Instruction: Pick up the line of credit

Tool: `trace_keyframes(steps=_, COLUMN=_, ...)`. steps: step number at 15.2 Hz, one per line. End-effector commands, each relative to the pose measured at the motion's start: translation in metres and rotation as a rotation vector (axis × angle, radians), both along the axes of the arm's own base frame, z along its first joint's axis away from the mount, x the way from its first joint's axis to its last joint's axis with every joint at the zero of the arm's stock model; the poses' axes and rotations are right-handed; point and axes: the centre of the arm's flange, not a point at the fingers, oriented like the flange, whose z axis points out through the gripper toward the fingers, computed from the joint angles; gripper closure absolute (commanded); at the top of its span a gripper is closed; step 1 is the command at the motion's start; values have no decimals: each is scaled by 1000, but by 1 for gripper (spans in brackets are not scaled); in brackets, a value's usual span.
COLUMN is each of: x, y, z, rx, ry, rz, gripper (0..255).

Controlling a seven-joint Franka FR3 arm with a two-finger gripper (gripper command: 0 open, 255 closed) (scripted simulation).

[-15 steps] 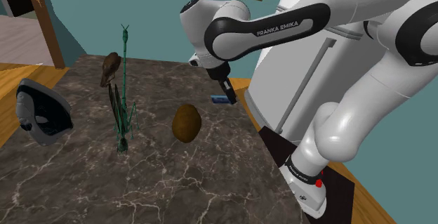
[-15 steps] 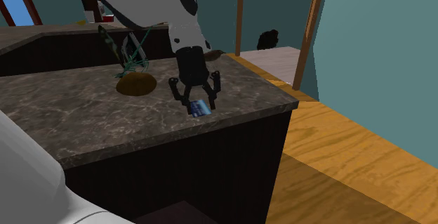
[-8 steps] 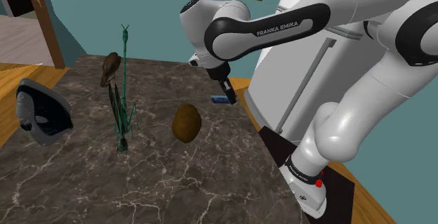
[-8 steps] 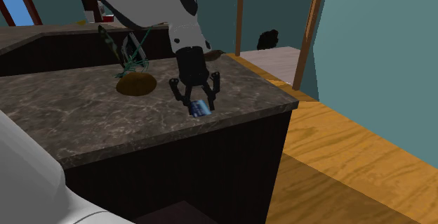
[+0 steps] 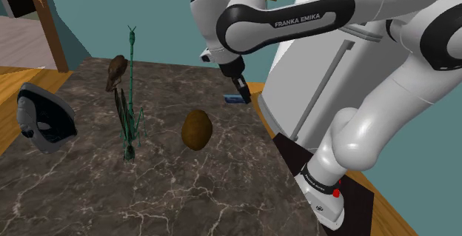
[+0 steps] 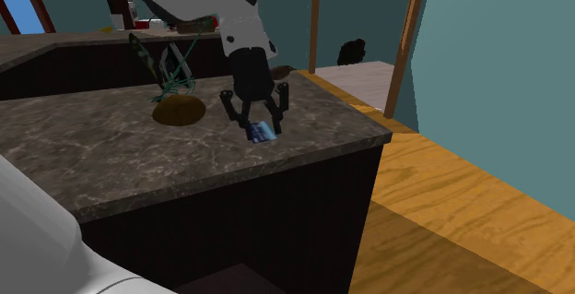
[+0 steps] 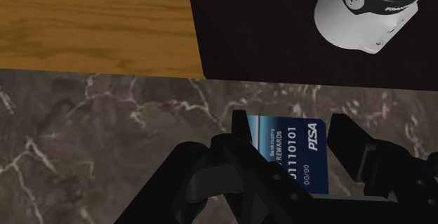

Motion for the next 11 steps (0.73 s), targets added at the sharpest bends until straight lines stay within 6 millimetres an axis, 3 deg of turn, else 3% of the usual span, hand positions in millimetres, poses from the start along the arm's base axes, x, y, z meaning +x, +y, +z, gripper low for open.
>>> trace_keyframes(steps=1, x=0, y=0, z=10, rx=0, ry=0, rz=0, gripper=255)
trace_keyframes(steps=9, x=0, y=0, z=53, rx=0, ry=0, rz=0, gripper=255)
trace_keyframes(steps=11, x=0, y=0, z=53, rx=0, ry=0, rz=0, gripper=255)
